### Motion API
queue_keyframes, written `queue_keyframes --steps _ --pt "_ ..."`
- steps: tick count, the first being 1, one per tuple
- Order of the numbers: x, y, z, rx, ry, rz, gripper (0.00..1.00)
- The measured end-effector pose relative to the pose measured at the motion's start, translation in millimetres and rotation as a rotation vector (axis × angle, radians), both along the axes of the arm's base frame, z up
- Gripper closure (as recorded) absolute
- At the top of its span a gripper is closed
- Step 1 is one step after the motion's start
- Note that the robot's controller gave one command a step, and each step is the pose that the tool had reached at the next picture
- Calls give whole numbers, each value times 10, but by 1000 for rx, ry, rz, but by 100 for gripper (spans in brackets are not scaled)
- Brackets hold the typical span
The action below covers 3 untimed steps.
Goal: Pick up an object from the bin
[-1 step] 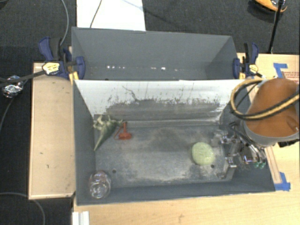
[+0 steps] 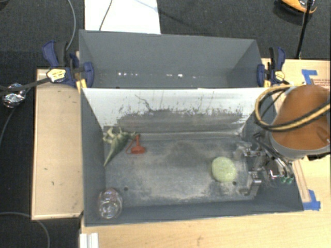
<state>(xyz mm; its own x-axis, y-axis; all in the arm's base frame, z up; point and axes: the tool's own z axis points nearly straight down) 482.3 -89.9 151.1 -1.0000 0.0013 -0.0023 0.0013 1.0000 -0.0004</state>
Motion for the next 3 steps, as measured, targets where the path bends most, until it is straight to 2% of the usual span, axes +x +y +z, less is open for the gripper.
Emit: queue_keyframes --steps 1,2,3 --pt "97 49 -402 0 -4 -57 0" --pt "276 126 -731 1 -1 -74 0" --pt "423 145 -762 -1 -16 -75 100"
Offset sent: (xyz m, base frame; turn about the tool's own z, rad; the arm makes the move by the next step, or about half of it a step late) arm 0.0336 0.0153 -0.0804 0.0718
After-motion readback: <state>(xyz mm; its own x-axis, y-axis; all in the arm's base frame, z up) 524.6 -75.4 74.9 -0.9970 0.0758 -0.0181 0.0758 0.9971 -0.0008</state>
